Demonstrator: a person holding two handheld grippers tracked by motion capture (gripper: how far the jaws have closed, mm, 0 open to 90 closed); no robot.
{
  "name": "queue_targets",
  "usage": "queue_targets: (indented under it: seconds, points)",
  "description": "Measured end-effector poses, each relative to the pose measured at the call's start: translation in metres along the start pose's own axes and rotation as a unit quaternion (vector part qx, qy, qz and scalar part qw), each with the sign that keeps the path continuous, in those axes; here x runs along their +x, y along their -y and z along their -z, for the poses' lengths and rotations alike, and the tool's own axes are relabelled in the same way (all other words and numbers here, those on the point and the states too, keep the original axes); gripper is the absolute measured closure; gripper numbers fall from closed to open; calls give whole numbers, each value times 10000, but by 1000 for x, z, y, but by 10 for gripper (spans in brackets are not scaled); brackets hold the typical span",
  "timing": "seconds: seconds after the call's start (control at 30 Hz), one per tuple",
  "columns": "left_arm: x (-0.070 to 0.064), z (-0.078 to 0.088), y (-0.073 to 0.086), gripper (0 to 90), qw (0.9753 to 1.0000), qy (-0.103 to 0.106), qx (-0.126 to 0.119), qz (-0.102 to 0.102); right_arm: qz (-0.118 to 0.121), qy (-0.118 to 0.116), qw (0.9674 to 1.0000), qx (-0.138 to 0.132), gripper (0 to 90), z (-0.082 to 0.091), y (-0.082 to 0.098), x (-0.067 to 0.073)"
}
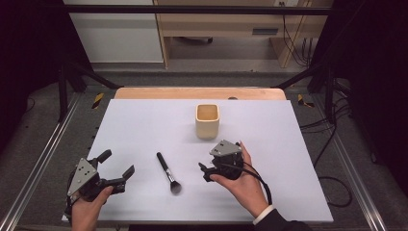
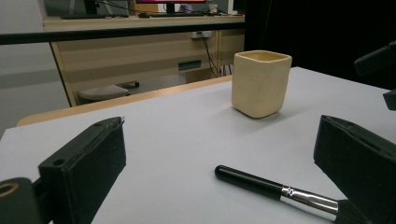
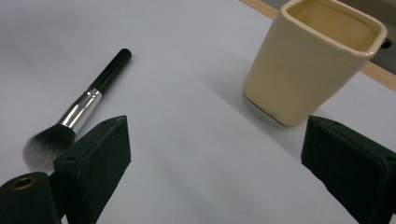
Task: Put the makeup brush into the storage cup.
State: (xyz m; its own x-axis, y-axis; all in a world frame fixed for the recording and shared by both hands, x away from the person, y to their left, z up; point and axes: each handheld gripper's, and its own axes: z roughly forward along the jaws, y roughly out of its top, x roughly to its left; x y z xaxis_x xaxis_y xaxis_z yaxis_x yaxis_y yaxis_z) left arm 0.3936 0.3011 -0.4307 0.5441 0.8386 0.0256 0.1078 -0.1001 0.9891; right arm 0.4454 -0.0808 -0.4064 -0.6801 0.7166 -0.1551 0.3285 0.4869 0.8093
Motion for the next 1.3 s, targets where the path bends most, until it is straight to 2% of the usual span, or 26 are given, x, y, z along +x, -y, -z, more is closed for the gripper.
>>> queue_targets:
  seconds: [0.53,0.77,1.3]
  points:
    - [1,0,0,21,10000,-41,-27,7,-126,-321,9991,263,83,-24,-18,26]
    - [0,-1,0,21,10000,-41,5,-23,-162,-474,9984,277,78,-34,-22,37]
    - [2,-1,1,21,10000,-93,-10,0,-230,-589,9974,348,72,-53,-26,57]
